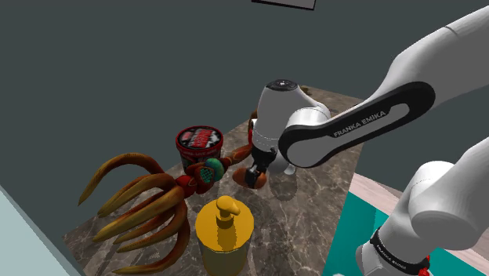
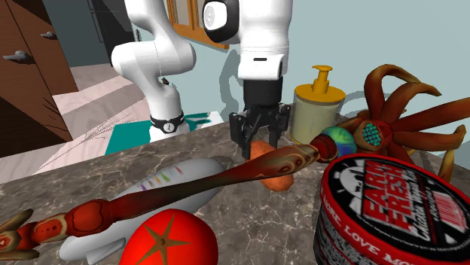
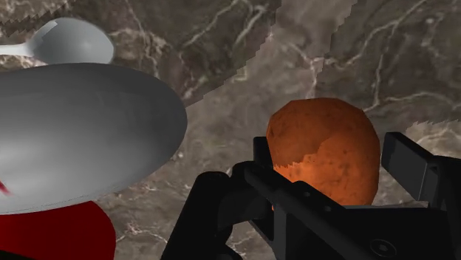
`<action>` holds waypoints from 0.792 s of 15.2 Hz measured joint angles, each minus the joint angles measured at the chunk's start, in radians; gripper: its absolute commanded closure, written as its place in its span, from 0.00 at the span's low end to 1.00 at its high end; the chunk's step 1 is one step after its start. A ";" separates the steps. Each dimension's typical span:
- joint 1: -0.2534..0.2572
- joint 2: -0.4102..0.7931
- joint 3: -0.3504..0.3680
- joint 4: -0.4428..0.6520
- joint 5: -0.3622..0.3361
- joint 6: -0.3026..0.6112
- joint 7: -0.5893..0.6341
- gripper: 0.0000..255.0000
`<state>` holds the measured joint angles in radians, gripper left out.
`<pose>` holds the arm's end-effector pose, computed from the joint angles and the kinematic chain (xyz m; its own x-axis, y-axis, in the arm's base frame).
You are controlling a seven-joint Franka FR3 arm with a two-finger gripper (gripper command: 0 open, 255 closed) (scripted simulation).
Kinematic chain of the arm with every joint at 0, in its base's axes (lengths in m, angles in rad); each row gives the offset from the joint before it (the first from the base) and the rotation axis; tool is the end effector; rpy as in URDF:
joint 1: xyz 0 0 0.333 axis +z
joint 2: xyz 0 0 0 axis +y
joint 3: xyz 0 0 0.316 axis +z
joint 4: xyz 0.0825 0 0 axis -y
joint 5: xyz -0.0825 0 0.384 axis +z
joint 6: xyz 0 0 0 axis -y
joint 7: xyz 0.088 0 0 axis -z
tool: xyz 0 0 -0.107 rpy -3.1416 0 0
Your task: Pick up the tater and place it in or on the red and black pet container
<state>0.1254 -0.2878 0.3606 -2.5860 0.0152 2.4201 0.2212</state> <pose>0.3833 0.1993 0.3624 0.9619 0.2450 0.1217 0.2388 -0.9690 0.0639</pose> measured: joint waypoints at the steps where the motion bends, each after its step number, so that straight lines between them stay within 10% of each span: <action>1: 0.002 -0.010 -0.002 0.005 0.004 -0.015 -0.003 1.00; 12: 0.016 -0.100 -0.026 0.086 0.031 -0.182 -0.034 1.00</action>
<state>0.1410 -0.3878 0.3344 -2.4998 0.0459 2.2376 0.1868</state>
